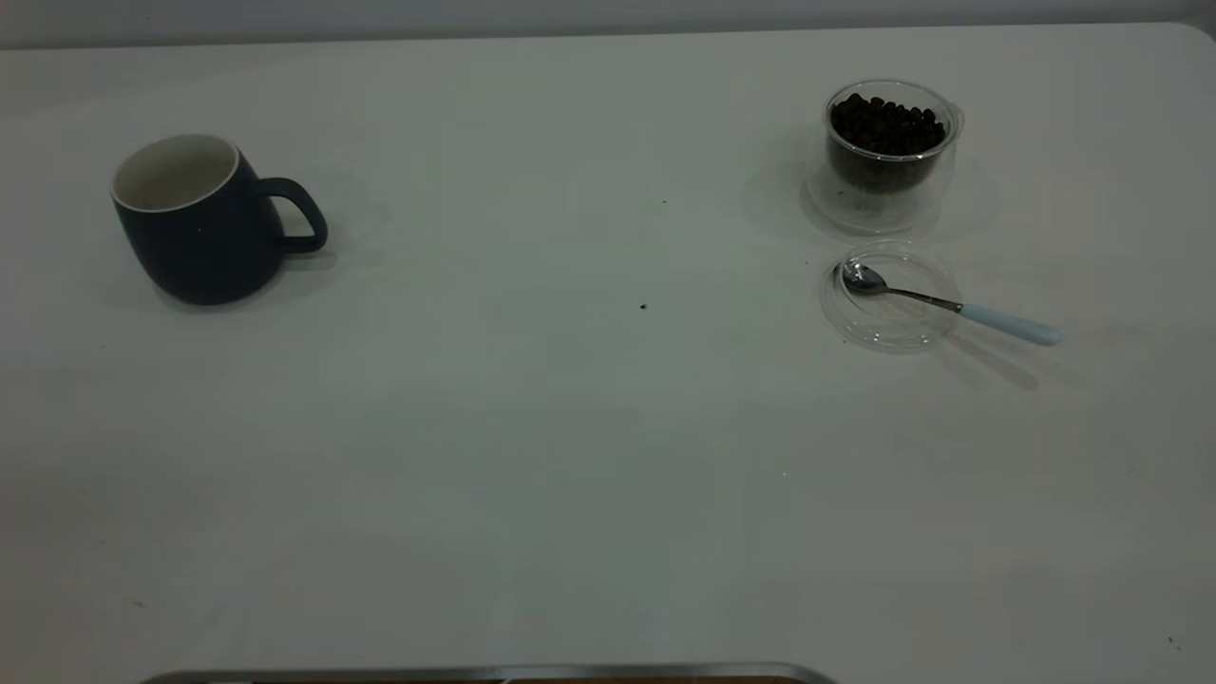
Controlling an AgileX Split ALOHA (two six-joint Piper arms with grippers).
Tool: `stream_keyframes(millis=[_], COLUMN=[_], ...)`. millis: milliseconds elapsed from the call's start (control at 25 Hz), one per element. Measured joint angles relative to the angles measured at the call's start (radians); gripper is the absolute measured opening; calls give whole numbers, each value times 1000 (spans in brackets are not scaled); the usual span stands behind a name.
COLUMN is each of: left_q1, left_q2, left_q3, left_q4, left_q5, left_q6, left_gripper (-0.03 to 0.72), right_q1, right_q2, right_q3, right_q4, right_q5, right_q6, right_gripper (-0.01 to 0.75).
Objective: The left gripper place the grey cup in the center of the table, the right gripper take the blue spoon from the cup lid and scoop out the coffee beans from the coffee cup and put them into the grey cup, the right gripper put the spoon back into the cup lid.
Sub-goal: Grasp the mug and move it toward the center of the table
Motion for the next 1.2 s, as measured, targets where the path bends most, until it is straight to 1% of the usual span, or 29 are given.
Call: stream_keyframes(millis=[560, 680, 840, 1000, 1200], left_q1=[0, 0, 0, 0, 0], left_q2=[0, 38, 212, 475, 783], left_q3=[0, -14, -100, -205, -314], left_q4=[2, 22, 30, 30, 31], left_q5=[0, -25, -107, -147, -197], left_q6=[0, 14, 41, 100, 236], left_gripper=[548, 548, 548, 548, 548], right_q1=[0, 0, 0, 0, 0], right_q2=[0, 0, 0, 0, 0], right_q3=[0, 0, 0, 0, 0], right_q4=[0, 0, 0, 0, 0], right_q5=[0, 0, 0, 0, 0], right_q6=[2, 3, 3, 3, 4], right_gripper=[588, 588, 588, 588, 588])
